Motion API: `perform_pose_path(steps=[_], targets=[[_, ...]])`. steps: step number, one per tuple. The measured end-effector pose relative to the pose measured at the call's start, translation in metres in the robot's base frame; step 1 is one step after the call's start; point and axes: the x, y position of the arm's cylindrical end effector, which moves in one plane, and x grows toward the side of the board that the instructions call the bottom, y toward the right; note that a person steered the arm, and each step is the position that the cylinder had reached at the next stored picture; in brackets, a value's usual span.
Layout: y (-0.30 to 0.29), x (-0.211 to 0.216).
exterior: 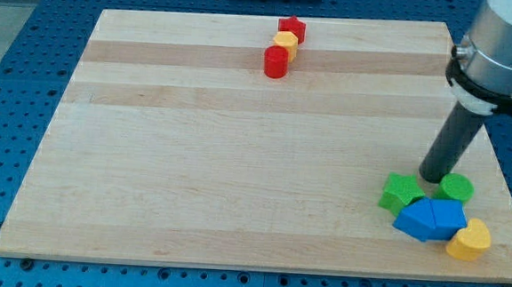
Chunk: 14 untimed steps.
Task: Push the red star into the top right of the green star
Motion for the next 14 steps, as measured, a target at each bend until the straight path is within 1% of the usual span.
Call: perform_pose_path(steps=[1,2,3,4,6,8,9,11,12,13,14], targets=[[0.000,0.016],[0.000,0.014],[0.000,-0.016],[-0.003,-0.060],[-0.011,-0.170],[-0.082,-0.308],[-0.113,-0.313],[-0.202,-0.311],[-0.211,-0.305],[-0.192,-0.293],[-0.182,-0.267]])
